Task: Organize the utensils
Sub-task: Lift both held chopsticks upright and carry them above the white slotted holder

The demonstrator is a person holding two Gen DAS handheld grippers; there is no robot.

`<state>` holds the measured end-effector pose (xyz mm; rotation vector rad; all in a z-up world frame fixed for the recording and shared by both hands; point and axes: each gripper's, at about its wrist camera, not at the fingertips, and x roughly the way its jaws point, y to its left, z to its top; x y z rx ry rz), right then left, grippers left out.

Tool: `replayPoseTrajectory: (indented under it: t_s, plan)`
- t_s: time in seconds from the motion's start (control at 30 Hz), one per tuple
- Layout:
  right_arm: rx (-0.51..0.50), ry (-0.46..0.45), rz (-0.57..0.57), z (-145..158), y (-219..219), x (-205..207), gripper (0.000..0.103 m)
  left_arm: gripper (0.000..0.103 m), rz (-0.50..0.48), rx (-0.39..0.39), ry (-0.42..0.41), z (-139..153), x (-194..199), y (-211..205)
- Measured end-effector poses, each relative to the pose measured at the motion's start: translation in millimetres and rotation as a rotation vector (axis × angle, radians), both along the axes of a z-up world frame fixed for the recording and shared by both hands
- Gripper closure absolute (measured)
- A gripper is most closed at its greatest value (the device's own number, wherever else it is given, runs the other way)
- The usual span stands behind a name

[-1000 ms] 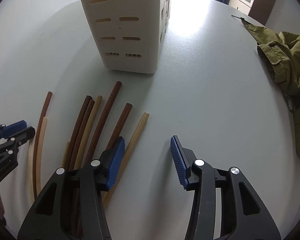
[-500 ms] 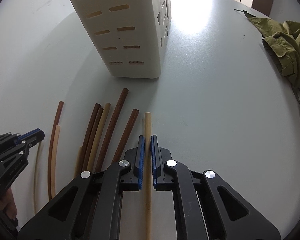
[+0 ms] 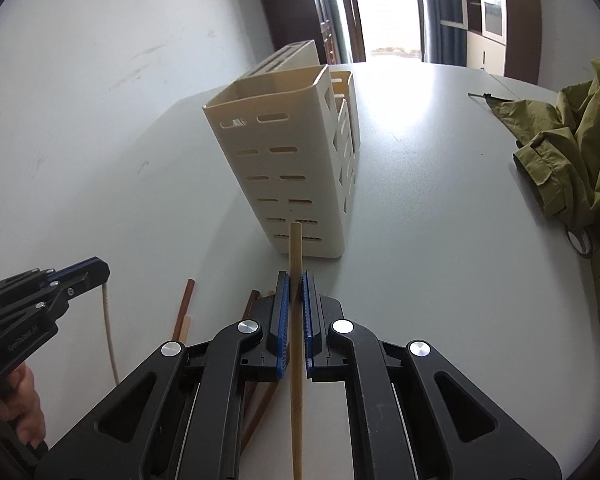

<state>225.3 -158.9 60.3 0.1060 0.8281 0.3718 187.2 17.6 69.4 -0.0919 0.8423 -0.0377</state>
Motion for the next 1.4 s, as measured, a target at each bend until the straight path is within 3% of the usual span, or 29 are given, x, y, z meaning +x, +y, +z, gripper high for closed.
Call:
replayPoseTrajectory:
  t_s: [0.37, 0.7, 0.8, 1.03, 1.3, 1.4]
  plan:
    - [0.032, -0.177, 0.024, 41, 6, -8, 0.096, 0.099, -0.009, 0.025, -0.245, 44, -14, -24]
    - [0.095, -0.324, -0.006, 80, -16, -5, 0.096, 0.099, -0.015, 0.011, -0.380, 70, -11, -35]
    - [0.121, -0.389, 0.007, 92, -22, -5, 0.096, 0.099, -0.041, 0.038, -0.425, 81, -9, -46]
    - [0.137, -0.465, 0.012, 101, -25, 4, 0.096, 0.099, -0.058, 0.026, -0.517, 105, -4, -49]
    - [0.168, -0.577, 0.025, 114, -25, 4, 0.096, 0.099, -0.025, 0.007, -0.613, 125, 7, -47]
    - [0.190, -0.635, 0.032, 121, -28, 4, 0.096, 0.099, 0.035, -0.007, -0.679, 131, 4, -43]
